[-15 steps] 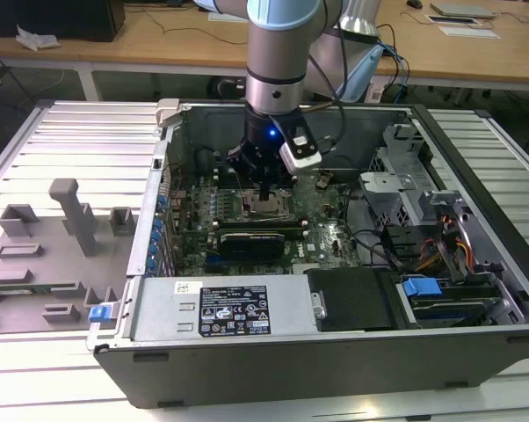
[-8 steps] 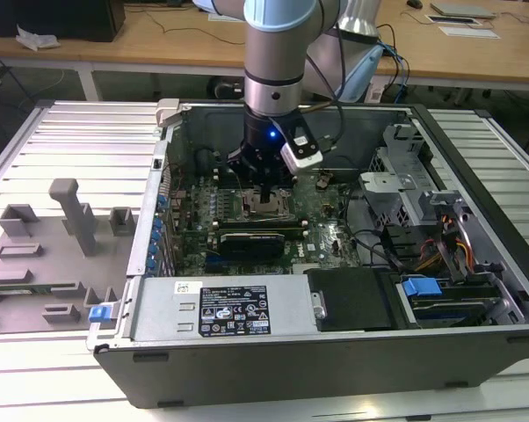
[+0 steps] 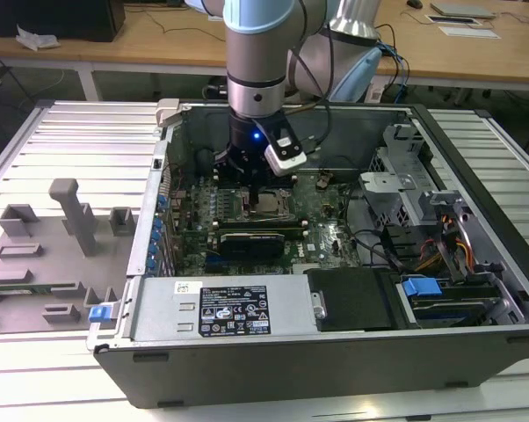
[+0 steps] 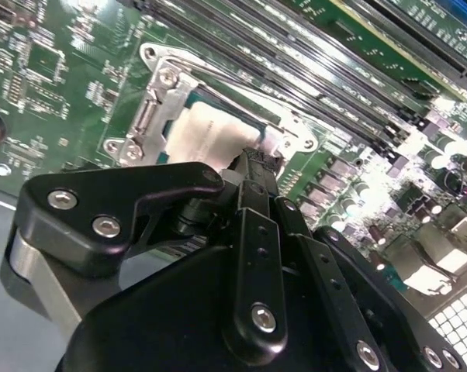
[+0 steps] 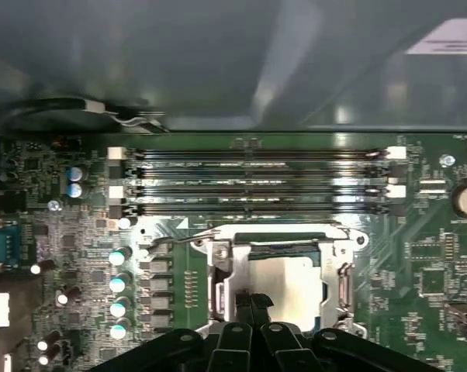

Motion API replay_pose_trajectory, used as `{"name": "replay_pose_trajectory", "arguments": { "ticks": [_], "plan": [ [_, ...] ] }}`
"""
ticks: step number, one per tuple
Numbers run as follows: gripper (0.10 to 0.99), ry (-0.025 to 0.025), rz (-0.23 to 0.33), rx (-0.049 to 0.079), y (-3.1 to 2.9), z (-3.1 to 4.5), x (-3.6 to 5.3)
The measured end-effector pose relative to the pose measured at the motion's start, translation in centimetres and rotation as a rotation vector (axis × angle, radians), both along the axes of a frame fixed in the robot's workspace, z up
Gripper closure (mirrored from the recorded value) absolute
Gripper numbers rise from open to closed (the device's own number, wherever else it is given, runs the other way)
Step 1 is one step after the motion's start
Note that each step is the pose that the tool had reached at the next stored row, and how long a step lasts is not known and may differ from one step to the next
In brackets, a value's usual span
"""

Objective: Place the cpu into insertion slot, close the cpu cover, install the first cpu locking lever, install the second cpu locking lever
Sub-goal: 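Close the cpu cover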

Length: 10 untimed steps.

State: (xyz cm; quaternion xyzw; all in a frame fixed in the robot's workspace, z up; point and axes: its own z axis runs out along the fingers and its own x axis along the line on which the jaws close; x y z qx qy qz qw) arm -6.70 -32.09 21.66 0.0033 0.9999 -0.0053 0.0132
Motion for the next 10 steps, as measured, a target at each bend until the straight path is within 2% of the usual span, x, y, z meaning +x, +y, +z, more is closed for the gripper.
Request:
{"name": "replay_pose_trajectory", "arguments": {
  "ticks": [10],
  "plan": [
    [0.98,0.0,0.038,0.0,-0.02,-0.97,-0.47]
  ]
}}
